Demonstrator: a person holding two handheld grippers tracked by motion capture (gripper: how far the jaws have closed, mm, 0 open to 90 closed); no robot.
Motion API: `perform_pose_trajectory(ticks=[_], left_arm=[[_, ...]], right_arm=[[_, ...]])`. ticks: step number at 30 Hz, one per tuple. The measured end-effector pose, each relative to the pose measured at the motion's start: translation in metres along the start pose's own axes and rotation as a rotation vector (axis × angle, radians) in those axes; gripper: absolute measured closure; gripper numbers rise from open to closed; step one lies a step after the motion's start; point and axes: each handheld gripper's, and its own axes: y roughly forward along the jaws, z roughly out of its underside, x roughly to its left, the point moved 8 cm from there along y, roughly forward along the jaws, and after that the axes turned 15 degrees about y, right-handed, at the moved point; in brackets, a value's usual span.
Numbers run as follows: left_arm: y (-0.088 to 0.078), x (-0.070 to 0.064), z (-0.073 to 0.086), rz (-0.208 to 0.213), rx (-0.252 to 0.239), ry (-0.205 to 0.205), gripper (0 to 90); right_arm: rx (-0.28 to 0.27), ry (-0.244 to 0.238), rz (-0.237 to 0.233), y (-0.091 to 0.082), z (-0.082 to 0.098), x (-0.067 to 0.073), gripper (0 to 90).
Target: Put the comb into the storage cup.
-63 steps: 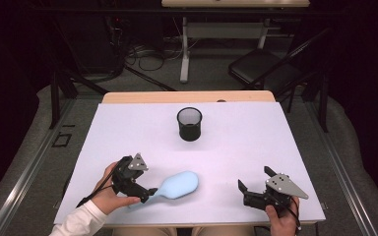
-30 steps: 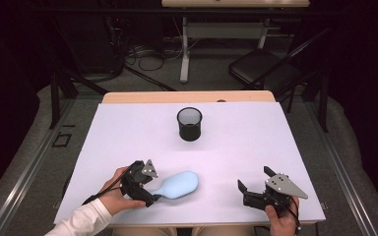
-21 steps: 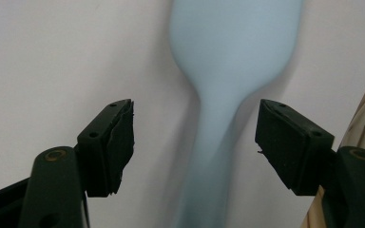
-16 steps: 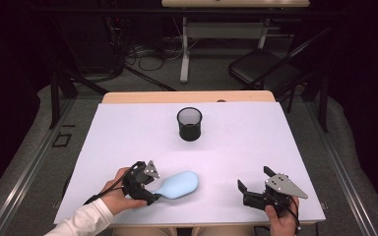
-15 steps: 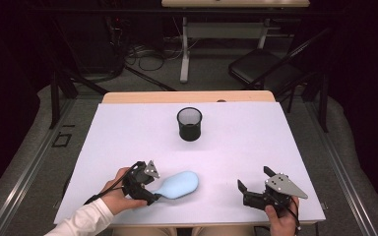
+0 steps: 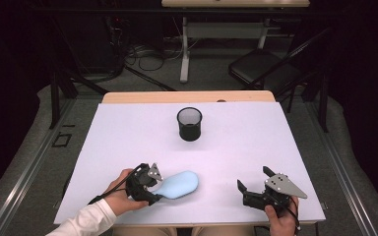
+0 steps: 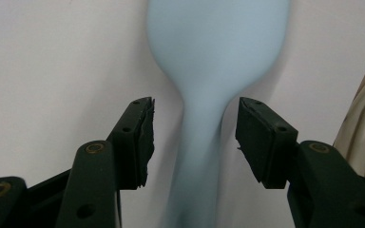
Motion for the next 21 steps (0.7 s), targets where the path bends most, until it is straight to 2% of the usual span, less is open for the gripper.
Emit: perform_pose_trajectory(ticks=[8, 21], left_arm=[[0.006, -0.003, 0.0, 0.004, 0.034, 0.028, 55.0], [0.014, -0.002, -0.002, 0.013, 0.07, 0.029, 59.6]], right_arm=[[0.006, -0.001, 0.002, 0.0, 0.001, 0.0, 3.8], [0.007, -0.002, 0.0, 0.0, 0.001, 0.0, 4.3]])
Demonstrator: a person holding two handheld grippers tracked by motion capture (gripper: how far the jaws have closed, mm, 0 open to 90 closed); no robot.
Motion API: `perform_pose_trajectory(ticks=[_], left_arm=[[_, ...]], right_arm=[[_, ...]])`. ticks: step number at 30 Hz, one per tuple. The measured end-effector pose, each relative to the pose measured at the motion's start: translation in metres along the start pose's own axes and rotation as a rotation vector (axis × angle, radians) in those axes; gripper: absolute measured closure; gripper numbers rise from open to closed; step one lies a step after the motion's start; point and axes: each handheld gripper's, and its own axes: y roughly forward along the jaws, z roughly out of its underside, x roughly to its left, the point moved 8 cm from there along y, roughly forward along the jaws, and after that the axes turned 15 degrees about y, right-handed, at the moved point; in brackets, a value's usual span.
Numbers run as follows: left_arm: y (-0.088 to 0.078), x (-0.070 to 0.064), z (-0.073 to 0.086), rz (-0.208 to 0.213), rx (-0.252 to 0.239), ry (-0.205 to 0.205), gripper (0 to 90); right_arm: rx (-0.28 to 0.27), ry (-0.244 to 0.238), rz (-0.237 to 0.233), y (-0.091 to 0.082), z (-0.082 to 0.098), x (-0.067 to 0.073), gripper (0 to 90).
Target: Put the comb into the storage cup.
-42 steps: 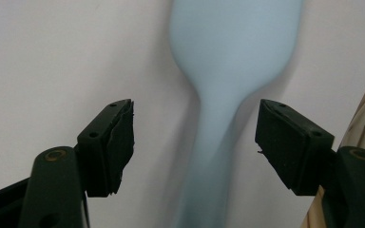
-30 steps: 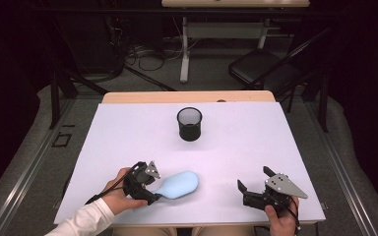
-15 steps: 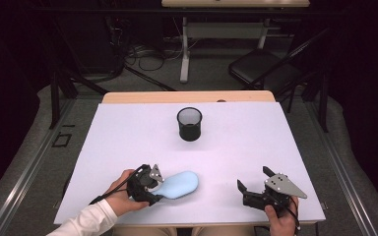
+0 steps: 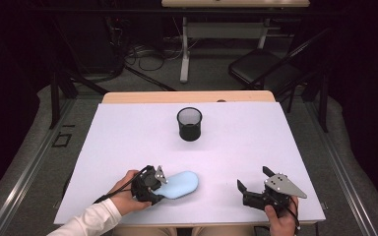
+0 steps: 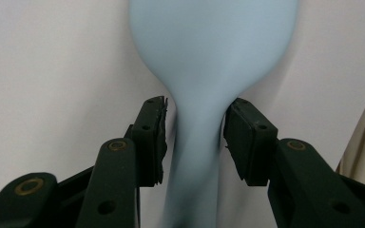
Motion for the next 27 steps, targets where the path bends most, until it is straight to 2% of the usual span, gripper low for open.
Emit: perform_pose_trajectory(ticks=[12, 27], left_arm=[[0.0052, -0.0004, -0.0019, 0.004, 0.035, 0.011, 64.6], [0.0064, -0.0011, -0.0026, 0.002, 0.056, 0.03, 67.5]], right_arm=[[0.002, 0.001, -0.003, -0.0002, 0.0001, 0.0002, 4.7], [0.001, -0.001, -0.007, -0.0004, 0.0, 0.0006, 4.8]])
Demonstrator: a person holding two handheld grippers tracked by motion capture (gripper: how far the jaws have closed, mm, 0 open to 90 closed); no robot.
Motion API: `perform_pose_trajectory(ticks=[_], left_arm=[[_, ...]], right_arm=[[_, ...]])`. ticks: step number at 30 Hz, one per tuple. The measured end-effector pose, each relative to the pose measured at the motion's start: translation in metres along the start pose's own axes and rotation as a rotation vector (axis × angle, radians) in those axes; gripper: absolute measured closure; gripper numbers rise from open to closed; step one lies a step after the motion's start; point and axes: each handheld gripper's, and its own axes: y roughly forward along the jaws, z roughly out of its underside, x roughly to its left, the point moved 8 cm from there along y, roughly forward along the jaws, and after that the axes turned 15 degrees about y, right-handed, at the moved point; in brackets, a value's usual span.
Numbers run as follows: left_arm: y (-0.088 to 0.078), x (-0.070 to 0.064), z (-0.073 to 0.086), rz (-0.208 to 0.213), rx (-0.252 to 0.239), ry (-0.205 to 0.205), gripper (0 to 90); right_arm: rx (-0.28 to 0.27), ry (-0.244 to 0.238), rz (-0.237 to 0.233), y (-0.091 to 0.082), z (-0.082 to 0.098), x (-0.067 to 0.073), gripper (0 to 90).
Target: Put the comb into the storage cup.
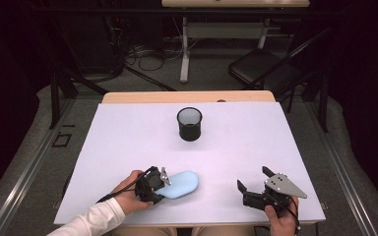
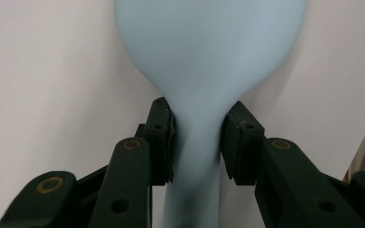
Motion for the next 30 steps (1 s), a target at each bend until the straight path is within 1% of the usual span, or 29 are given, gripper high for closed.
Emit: perform_pose_trajectory(ticks=[5, 10, 13, 19, 25, 30], left_arm=[[0.0, -0.0001, -0.0001, 0.002, 0.002, 0.004, 68.2], [-0.0001, 0.0, 0.0002, 0.003, 0.008, 0.022, 68.8], [-0.0005, 0.0, 0.0009, 0.001, 0.014, 0.04, 69.1], [-0.0003, 0.0, 0.0011, 0.002, 0.003, 0.039, 69.4], [-0.0006, -0.0001, 0.0015, 0.003, 0.003, 0.041, 69.6], [-0.0005, 0.0003, 0.0018, -0.005, -0.009, 0.037, 69.7]], right_arm=[[-0.001, -0.002, 0.001, 0.0002, -0.0001, -0.0001, 4.9], [0.002, -0.002, 0.001, 0.0001, 0.0002, -0.0002, 4.9], [0.0, -0.002, 0.001, 0.0002, 0.0001, -0.0002, 4.9], [-0.001, -0.002, 0.0, 0.0003, 0.0001, -0.0001, 4.9], [0.001, -0.003, 0.001, 0.0003, 0.0001, 0.0, 4.9], [0.0, -0.002, 0.002, 0.0001, 0.0, -0.0004, 4.9]])
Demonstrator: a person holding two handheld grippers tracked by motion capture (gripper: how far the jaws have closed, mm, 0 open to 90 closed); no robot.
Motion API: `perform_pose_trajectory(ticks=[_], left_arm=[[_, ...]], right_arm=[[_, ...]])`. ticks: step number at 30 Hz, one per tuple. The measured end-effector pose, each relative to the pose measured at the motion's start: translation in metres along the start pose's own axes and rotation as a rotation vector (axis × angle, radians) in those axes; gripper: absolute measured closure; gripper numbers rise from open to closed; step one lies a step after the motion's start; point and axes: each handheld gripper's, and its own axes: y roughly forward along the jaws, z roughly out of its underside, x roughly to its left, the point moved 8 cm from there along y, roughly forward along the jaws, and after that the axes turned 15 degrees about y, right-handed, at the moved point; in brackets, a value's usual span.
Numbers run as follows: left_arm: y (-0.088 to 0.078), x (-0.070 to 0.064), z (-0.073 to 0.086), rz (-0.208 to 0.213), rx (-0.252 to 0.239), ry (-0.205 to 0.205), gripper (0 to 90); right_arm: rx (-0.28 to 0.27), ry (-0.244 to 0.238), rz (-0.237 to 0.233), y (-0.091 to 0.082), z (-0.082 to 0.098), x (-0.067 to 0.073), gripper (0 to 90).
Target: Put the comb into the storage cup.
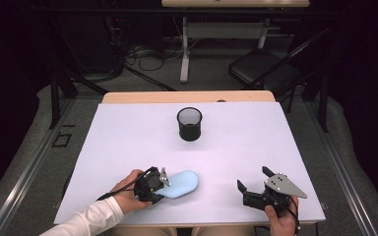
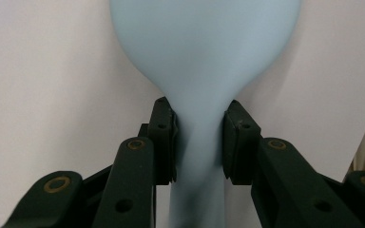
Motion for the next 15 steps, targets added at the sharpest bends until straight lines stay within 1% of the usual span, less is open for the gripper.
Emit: perform_pose_trajectory(ticks=[6, 11, 15], left_arm=[[-0.0006, 0.0007, 0.0006, -0.004, -0.01, -0.004, 69.8], [-0.0012, 0.0016, 0.001, 0.002, -0.021, -0.016, 69.9], [-0.0015, 0.0034, 0.0017, -0.005, -0.026, -0.025, 69.9]], right_arm=[[0.001, -0.001, 0.001, 0.0, 0.0001, 0.0, 4.9], [0.002, -0.002, 0.001, 0.0002, 0.0002, -0.0001, 4.9], [0.003, -0.004, 0.0, 0.0005, 0.0004, -0.0001, 4.9]])
